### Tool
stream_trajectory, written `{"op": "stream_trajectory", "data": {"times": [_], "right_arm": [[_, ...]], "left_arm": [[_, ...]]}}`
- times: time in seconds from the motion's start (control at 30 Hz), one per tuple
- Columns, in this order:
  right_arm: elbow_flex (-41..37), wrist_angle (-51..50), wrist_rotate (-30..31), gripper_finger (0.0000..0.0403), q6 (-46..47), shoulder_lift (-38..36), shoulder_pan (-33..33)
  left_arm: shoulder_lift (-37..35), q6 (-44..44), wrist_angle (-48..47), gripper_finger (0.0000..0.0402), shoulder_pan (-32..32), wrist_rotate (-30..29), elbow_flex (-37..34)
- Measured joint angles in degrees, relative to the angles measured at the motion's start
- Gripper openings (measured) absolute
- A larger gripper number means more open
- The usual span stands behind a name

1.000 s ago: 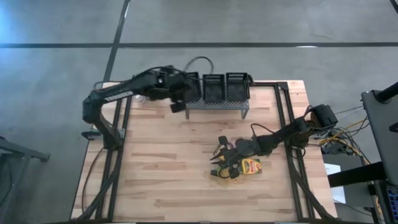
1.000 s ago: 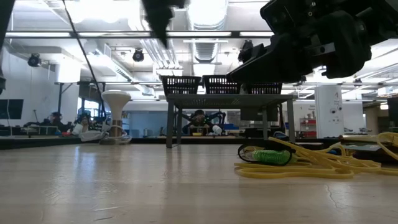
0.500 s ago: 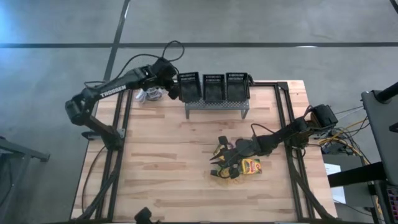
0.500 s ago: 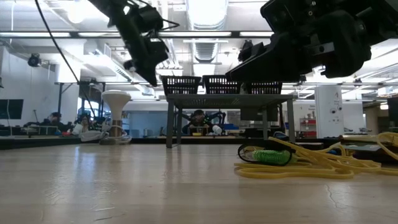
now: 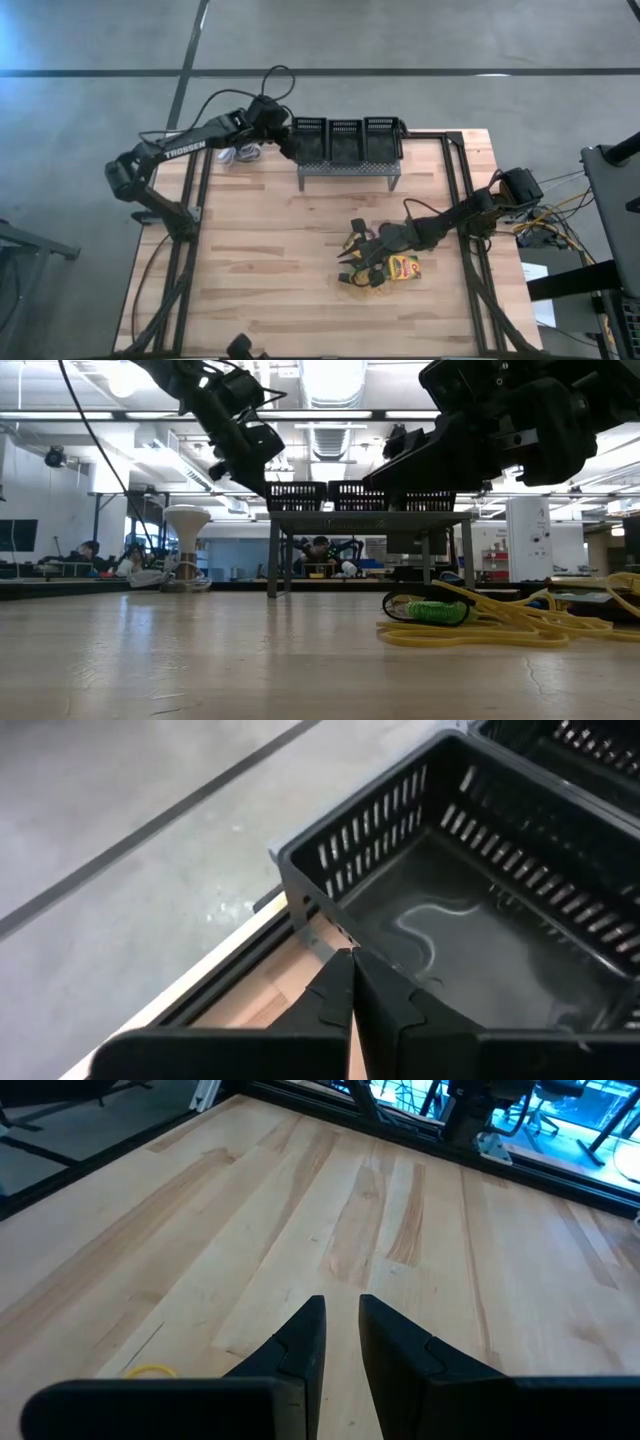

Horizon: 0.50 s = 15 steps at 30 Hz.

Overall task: Pick & Place Office Desk Supplies
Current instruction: Put the black bin on the shelf, then put the yellow crayon box into the left black bin on the shelf

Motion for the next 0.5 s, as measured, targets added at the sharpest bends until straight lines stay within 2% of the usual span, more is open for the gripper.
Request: {"op": "stream_trajectory", "data": {"times": [0.3,0.5], "right_arm": [[0.0,-0.02,0.0,0.0061,0.13,0.0,0.0],[0.0,0.32,0.62,0.0061,0.09,0.0,0.02]], "left_arm": [[-0.23,-0.81,-0.16,0.0009,-0.73,0.02,0.03],[-4.27,-0.2,-9.0,0.0009,-1.21,-2.69,1.92]]}}
